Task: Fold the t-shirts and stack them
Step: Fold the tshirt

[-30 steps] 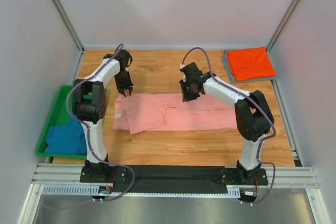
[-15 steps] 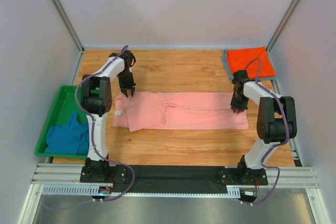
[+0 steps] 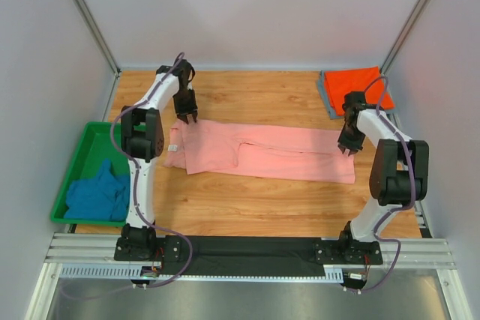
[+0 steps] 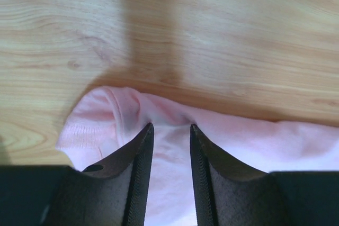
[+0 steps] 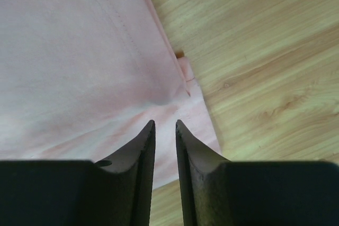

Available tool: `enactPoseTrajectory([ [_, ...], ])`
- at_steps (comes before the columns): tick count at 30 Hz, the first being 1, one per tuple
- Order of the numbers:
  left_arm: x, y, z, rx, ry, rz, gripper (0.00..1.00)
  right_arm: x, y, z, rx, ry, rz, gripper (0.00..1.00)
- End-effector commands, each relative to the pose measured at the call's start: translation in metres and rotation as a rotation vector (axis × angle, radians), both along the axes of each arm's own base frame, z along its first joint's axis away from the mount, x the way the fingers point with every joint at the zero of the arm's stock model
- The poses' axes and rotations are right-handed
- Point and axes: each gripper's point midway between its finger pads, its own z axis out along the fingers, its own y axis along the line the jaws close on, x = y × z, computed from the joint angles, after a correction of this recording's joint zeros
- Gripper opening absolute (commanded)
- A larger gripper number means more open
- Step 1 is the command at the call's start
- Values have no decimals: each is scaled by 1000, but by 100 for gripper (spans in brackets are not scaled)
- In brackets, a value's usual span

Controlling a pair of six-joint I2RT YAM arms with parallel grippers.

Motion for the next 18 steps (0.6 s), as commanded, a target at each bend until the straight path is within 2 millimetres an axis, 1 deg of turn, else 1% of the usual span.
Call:
enactPoseTrajectory([
  [1,8,-13,76,-72,-159,-31,41,7,2,32,15,-57,-30,24],
  [2,3,-15,79,-72,-154,-37,42,8,2,29,13,-48,-20,24],
  [3,-4,-22,86,-81,-151,-50,42,15,2,27,13,-68,-11,25],
  [4,-16,-26,78,-87,-115,-53,42,19,2,26,15,-75,-3,25],
  [5,-22,-30,75,-98,-99,-56,42,29,4,20,26,-94,22,25],
  [6,-28,-38,77,-112,-109,-66,42,34,6,16,39,-103,38,25],
  [7,-43,-40,60,-109,-57,-52,42,39,7,12,48,-112,54,25],
  [8,-49,-42,54,-112,-42,-48,42,42,6,3,50,-97,57,25],
  [9,-53,-48,52,-123,-42,-49,42,47,4,-1,51,-103,59,25],
  [10,-64,-48,40,-123,-1,-31,42,49,5,-5,54,-102,63,25],
  [11,-67,-50,36,-127,7,-27,42,49,3,-13,57,-83,60,25],
  [13,-72,-51,21,-123,30,-7,42,51,-2,-21,43,-85,50,25],
  [14,-72,-52,17,-125,35,2,42,47,-10,-29,22,-66,28,24],
  [15,-72,-51,7,-115,55,11,42,46,-15,-32,8,-61,15,24],
  [16,-68,-52,5,-116,56,18,42,42,-25,-34,-28,-52,-23,24],
  [17,-67,-52,-7,-105,84,22,42,31,-31,-39,-56,-32,-45,24],
  [18,-65,-50,-10,-86,97,29,42,27,-35,-38,-83,-33,-60,24],
])
